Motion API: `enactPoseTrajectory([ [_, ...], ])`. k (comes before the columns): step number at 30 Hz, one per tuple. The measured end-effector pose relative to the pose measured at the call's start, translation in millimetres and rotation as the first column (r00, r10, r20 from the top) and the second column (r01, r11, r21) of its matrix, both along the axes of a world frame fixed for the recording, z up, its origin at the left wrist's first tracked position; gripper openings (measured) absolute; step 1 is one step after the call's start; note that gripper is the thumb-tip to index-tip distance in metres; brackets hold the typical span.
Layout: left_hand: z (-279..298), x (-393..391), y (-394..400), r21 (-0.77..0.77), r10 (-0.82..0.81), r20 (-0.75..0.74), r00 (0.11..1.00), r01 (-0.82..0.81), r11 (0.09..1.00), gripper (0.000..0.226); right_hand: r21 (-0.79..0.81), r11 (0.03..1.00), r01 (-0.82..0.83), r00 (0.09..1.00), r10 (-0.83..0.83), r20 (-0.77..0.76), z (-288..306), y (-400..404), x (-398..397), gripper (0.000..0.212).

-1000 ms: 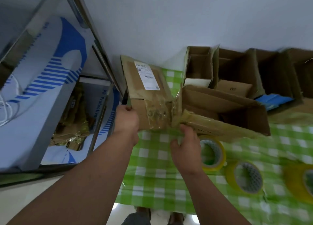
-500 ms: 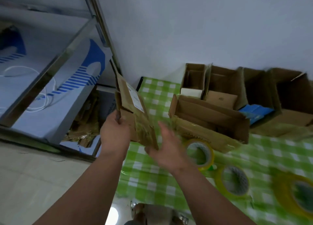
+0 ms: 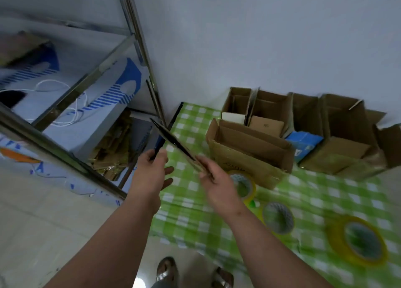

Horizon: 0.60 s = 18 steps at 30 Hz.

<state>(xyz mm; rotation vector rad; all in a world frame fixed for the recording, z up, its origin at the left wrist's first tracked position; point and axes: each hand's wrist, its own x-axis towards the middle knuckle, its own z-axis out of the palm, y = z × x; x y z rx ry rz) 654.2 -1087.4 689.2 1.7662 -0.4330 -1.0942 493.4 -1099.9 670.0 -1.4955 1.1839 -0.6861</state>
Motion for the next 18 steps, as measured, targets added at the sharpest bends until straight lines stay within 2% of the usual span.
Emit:
enactPoseTrajectory([
  [2,0.0,9.9,-0.6,-0.02,0.028,0.036,0.999,-0.028,0.999,0.054,0.204,0.972,0.119,0.979,-0.149,0.138,9.0,-1.8,-16.1,0.039],
  [4,-1.2,23.5,-3.3,-0.015,0.04,0.113,0.993,-0.039,0.999,0.059,0.369,0.902,0.224,0.916,-0.324,0.237,13.4,-4.0,-31.3,0.033],
  [7,-3.3,43.0,-3.2,-0.047,0.074,0.119,0.99,-0.069,0.997,0.066,0.493,0.829,0.264,0.831,-0.455,0.32,18.8,-0.3,-41.2,0.036],
  [11,-8.9,63.2,1.4,0.025,0.076,0.09,0.993,-0.079,0.997,0.067,0.549,0.78,0.3,0.796,-0.522,0.307,9.7,12.9,-38.9,0.029],
  [15,-13.3,79.6,10.4,0.084,0.104,-0.078,0.992,-0.097,0.992,0.039,0.517,0.784,0.344,0.804,-0.53,0.269,-0.4,28.8,-29.8,0.033],
  [18,-18.5,84.2,17.1,0.068,0.071,-0.029,0.997,-0.069,0.995,0.027,0.414,0.822,0.39,0.855,-0.49,0.168,-6.5,36.6,-18.6,0.036],
])
